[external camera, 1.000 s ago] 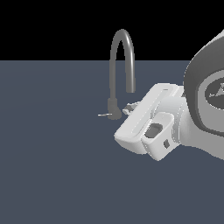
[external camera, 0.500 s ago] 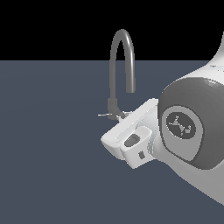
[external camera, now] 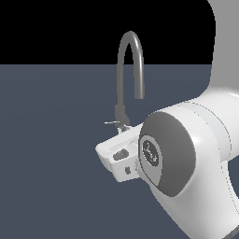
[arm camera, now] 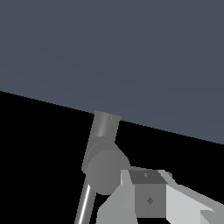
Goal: Turn on the faucet by rotating a designated handle.
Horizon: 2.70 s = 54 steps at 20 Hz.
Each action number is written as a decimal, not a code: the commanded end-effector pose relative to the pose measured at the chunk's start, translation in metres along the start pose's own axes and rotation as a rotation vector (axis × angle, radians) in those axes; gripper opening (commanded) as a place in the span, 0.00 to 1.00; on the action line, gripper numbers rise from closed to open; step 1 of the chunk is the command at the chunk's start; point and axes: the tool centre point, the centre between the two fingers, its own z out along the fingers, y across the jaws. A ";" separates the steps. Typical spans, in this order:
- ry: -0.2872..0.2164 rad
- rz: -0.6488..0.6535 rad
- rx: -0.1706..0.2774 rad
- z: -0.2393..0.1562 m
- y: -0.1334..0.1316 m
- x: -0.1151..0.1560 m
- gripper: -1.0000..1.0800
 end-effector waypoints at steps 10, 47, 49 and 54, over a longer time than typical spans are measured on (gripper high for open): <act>-0.024 0.162 0.140 0.029 0.019 0.018 0.00; -0.030 0.239 0.199 0.043 0.022 -0.024 0.00; -0.031 0.239 0.200 0.043 0.018 -0.031 0.00; -0.033 0.238 0.202 0.040 0.008 -0.046 0.00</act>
